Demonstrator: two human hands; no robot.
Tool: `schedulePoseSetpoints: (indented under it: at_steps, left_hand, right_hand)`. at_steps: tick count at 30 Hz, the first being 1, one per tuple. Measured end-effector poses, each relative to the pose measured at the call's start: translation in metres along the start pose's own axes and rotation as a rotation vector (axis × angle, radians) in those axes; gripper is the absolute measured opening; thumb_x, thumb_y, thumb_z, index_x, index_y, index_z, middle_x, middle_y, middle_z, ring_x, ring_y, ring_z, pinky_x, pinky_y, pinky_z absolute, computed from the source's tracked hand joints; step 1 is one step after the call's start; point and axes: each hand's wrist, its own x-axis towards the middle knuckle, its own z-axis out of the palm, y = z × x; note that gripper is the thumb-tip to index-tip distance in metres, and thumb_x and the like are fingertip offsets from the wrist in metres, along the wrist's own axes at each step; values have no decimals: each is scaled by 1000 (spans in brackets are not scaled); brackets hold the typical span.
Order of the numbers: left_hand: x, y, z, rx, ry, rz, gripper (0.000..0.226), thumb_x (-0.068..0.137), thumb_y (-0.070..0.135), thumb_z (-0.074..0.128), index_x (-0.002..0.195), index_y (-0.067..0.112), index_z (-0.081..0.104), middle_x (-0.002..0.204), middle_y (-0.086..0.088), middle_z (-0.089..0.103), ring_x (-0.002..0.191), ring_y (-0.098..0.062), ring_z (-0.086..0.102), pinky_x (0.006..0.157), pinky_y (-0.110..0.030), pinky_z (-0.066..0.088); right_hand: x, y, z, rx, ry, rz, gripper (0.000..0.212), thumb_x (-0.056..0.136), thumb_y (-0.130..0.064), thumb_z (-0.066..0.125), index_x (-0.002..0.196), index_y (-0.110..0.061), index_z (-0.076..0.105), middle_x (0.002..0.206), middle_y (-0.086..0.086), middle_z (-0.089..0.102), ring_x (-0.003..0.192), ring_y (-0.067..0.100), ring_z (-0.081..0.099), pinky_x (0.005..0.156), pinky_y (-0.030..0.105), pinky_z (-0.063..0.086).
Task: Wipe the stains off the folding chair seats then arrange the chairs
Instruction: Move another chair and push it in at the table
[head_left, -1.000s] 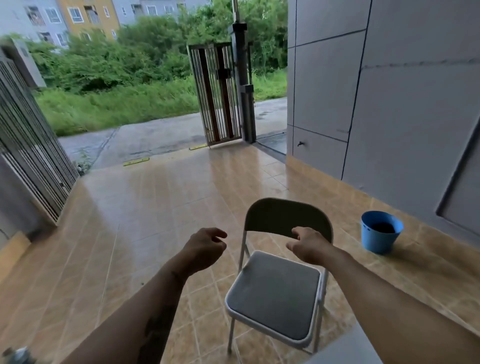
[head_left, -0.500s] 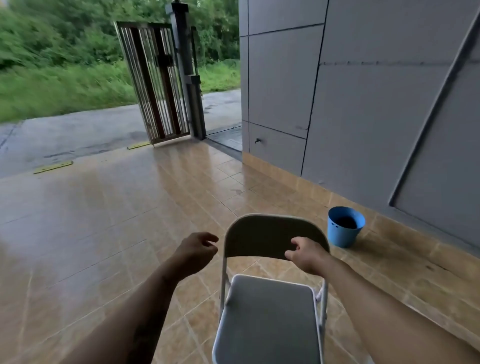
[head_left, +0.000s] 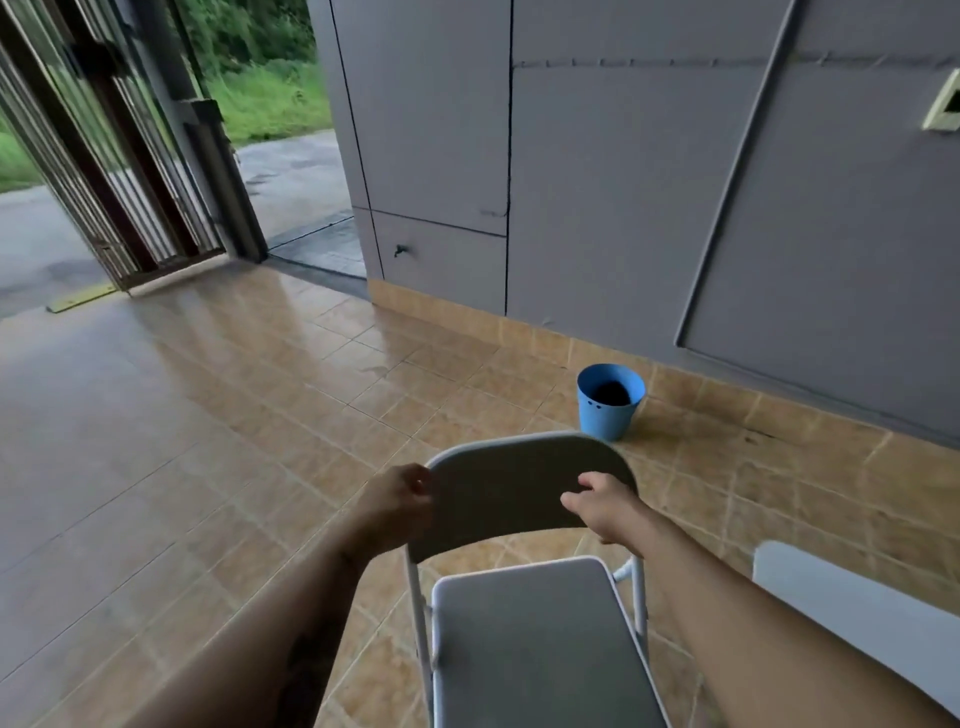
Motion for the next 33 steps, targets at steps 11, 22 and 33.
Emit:
schedulePoseSetpoints:
  at_steps: [11, 22, 33]
  left_hand:
    - [117, -4, 14, 190, -156, 62, 71, 86, 20, 61, 150, 19, 31, 154, -6, 35, 138, -27, 38, 112, -37, 33]
    - [227, -69, 52, 377, -457, 340, 96, 79, 24, 65, 154, 26, 6, 145, -6, 38, 125, -29, 46, 101, -40, 44]
    - [275, -91, 40, 281, -421, 454, 65, 81, 21, 59, 141, 35, 41, 119, -2, 68, 101, -22, 65, 84, -31, 53]
  right_hand:
    - [77, -35, 33, 322, 45, 243, 68, 93, -32, 51, 153, -15, 23, 152, 10, 37, 129, 31, 46, 97, 47, 51]
    - [163, -66, 88, 643, 137, 598, 75, 97, -39, 50, 156, -24, 7, 161, 10, 21, 141, 42, 32, 95, 65, 43]
    - [239, -98, 143, 623, 302, 696, 93, 66, -62, 49, 145, -15, 36, 133, 8, 55, 114, 30, 55, 100, 49, 47]
